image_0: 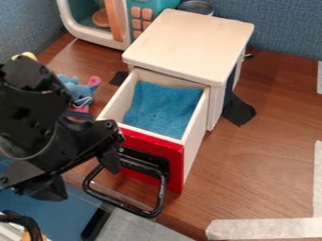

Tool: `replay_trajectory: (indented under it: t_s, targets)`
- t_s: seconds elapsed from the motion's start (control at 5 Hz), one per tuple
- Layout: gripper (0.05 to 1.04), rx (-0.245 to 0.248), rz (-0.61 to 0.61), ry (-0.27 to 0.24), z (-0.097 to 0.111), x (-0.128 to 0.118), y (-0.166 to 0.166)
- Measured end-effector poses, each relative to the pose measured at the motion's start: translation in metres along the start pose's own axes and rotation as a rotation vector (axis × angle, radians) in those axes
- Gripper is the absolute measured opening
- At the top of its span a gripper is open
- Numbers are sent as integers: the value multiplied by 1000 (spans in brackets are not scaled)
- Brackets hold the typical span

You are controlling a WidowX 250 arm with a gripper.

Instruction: Put the yellow thing in the drawer

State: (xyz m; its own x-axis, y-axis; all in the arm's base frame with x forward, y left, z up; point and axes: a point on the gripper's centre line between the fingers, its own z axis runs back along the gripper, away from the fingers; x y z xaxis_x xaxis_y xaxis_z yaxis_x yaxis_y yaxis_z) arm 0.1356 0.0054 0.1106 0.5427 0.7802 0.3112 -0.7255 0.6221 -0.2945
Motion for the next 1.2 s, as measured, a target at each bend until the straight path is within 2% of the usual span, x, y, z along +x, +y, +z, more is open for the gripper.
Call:
replay_trajectory:
  t_s: [0.2, 0.4, 1.0, 1.2]
  targets:
    - [1001, 0, -2, 9, -1, -2, 1]
    - [1001, 29, 98, -8, -8, 26, 0]
    - [1001, 110, 263, -67, -33, 103, -5]
    - [1001, 170, 310, -74, -40, 133, -8]
